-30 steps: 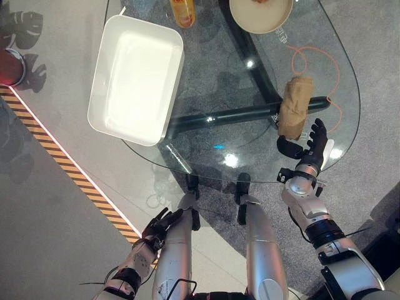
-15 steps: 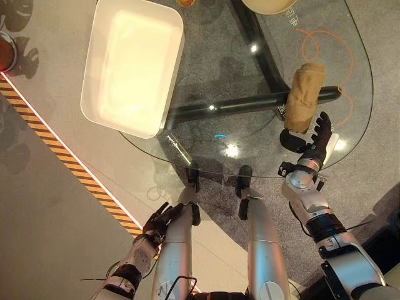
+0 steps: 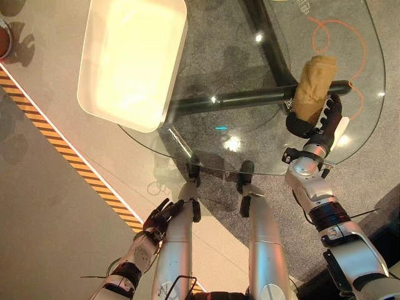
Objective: Wipe the table with a cloth and put it in the basket.
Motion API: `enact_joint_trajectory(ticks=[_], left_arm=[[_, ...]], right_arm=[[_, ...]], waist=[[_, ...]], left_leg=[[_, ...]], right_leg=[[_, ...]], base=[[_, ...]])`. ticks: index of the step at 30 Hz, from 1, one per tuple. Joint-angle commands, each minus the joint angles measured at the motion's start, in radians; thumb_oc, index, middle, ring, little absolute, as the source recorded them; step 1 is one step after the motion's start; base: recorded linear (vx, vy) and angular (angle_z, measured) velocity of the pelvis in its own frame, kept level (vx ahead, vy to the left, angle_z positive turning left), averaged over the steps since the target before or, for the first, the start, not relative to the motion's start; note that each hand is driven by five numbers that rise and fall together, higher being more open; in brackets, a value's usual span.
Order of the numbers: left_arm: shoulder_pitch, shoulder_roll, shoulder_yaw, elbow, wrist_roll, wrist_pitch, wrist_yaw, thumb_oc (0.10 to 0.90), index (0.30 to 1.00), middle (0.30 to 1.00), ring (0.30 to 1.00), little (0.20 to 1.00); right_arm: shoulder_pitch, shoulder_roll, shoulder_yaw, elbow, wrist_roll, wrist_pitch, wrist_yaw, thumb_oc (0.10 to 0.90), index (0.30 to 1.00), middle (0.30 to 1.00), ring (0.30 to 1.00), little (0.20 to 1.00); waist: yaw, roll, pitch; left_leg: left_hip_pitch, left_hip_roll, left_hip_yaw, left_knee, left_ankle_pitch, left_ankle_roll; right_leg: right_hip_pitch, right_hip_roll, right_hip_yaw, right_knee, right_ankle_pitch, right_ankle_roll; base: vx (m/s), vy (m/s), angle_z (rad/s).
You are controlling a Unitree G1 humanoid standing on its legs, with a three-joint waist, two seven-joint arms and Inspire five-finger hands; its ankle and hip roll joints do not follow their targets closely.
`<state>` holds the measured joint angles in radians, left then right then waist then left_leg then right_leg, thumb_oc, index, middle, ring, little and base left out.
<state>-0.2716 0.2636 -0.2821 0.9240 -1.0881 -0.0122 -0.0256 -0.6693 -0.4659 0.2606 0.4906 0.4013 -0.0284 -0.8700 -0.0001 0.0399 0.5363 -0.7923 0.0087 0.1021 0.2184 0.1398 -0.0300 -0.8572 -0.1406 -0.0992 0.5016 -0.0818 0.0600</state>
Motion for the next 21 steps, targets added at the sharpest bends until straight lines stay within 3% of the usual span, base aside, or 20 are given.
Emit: enact_joint_trajectory(ticks=[1, 16, 21], left_arm=[[0.060, -0.028, -0.042, -0.005, -0.039, 0.032, 0.004, 0.800, 0.900, 0.900, 0.900, 0.900], [0.049, -0.021, -0.052, -0.010, -0.046, 0.027, 0.012, 0.800, 0.900, 0.900, 0.900, 0.900], [0.046, -0.023, -0.057, -0.008, -0.047, 0.027, 0.008, 0.800, 0.900, 0.900, 0.900, 0.900]], right_arm=[[-0.009, -0.083, -0.020, -0.131, 0.002, -0.027, -0.051, 0.800, 0.900, 0.900, 0.900, 0.900], [-0.052, -0.086, 0.001, -0.026, 0.078, 0.091, -0.140, 0.800, 0.900, 0.900, 0.900, 0.900], [-0.060, -0.079, 0.005, 0.031, 0.120, 0.084, -0.171, 0.800, 0.900, 0.900, 0.900, 0.900]], waist=[[-0.016, 0.008, -0.016], [-0.004, 0.014, -0.016], [0.001, 0.015, -0.016]], left_leg=[[-0.046, -0.065, 0.001, 0.204, -0.186, 0.003], [-0.085, -0.070, -0.009, 0.206, -0.183, 0.006], [-0.092, -0.073, -0.010, 0.207, -0.184, 0.008]], right_leg=[[0.004, 0.050, -0.030, -0.179, 0.140, 0.016], [-0.036, 0.052, -0.028, -0.176, 0.146, 0.018], [-0.041, 0.052, -0.029, -0.177, 0.147, 0.018]], base=[[0.00, 0.000, 0.00], [0.00, 0.000, 0.00], [0.00, 0.000, 0.00]])
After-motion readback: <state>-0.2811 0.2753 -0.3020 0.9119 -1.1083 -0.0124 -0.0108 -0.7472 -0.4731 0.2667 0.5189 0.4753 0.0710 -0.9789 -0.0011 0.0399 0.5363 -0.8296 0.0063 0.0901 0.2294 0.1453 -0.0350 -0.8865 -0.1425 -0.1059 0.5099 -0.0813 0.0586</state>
